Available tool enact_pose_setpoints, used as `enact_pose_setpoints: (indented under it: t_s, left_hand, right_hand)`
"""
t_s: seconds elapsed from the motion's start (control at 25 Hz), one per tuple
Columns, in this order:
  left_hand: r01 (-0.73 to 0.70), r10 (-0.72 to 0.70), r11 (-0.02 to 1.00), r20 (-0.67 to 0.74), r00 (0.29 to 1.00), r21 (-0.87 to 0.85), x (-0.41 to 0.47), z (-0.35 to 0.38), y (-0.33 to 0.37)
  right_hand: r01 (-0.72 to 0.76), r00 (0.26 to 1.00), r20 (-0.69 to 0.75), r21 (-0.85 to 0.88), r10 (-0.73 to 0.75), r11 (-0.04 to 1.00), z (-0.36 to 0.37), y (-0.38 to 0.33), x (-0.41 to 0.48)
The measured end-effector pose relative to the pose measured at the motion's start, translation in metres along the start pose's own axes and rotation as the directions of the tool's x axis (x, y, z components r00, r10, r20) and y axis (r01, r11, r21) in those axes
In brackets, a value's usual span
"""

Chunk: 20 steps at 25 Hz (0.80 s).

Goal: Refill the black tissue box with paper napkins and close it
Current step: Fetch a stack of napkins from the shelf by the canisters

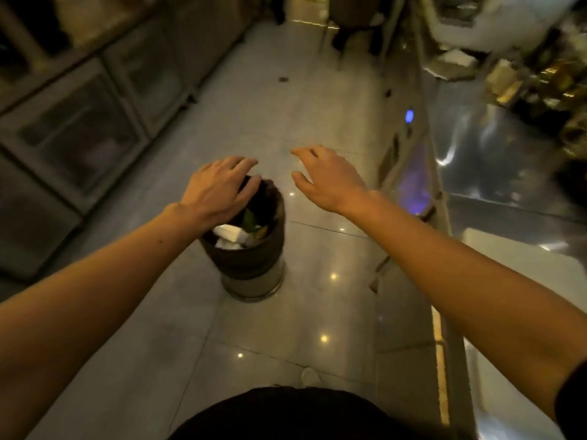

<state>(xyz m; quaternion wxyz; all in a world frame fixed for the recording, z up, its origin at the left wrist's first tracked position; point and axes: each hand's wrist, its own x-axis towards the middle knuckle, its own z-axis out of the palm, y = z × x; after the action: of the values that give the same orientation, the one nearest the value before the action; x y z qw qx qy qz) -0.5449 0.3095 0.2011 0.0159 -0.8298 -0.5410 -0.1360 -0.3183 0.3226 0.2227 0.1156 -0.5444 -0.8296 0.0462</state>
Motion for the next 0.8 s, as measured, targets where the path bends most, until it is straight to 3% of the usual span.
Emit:
enact_pose_setpoints:
  t_s: [0.2, 0.4, 0.6, 0.8]
  left_hand:
    - [0.348, -0.345, 0.933, -0.043, 0.937, 0.092, -0.079, -0.033, -0.035]
    - [0.667, -0.66, 0.723, -0.106, 0.744, 0.18, -0.189, -0.068, -0.038]
    - [0.837, -0.811, 0.503, -0.218, 0.544, 0.217, -0.281, -0.107, -0.041]
    - [0.91, -0.848, 0.36, -0.333, 0.411, 0.206, -0.36, -0.145, -0.066]
  right_hand:
    - [0.346, 0.934, 0.062, 0.093, -0.352, 0.934, 0.02, -0.068, 0.067]
    - [0.649, 0.737, 0.073, 0.203, -0.672, 0.734, 0.046, -0.18, 0.082]
    - [0.821, 0.516, 0.044, 0.26, -0.855, 0.509, 0.054, -0.292, 0.056]
    - [0.918, 0.338, -0.016, 0.225, -0.941, 0.325, 0.044, -0.404, 0.044]
